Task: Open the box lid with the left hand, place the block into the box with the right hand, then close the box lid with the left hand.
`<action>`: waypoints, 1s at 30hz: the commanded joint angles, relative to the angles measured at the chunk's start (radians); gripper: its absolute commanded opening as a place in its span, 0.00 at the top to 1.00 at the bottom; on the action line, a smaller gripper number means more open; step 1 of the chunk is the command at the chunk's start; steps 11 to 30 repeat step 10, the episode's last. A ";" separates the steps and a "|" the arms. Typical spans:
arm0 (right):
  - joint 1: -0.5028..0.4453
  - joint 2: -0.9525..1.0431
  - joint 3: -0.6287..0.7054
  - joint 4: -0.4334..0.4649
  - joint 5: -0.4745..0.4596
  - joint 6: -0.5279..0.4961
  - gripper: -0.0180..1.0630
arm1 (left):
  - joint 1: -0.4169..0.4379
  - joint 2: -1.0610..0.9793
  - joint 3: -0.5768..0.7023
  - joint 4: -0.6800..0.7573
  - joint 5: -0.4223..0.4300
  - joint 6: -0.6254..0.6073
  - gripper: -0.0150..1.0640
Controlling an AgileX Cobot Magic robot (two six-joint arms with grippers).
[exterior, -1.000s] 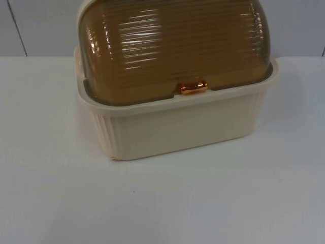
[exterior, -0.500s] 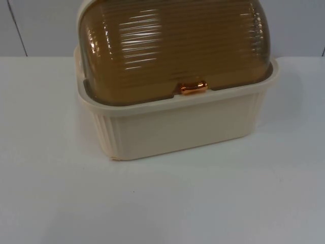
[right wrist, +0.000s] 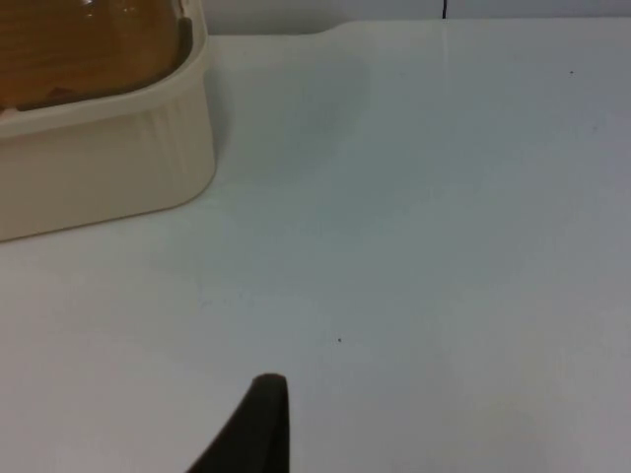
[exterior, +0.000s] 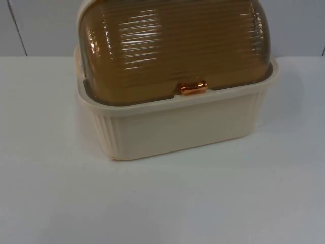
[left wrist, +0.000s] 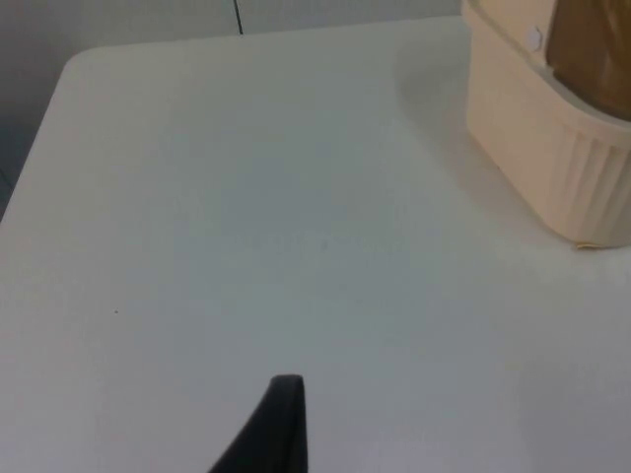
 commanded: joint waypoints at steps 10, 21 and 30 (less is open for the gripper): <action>-0.038 -0.002 0.003 0.004 -0.013 0.002 0.02 | 0.002 -0.002 0.005 0.005 -0.004 -0.009 0.02; -0.038 -0.002 0.003 0.004 -0.013 0.002 0.02 | 0.002 -0.002 0.005 0.005 -0.004 -0.009 0.02; -0.038 -0.002 0.003 0.004 -0.013 0.002 0.02 | 0.002 -0.002 0.005 0.005 -0.004 -0.009 0.02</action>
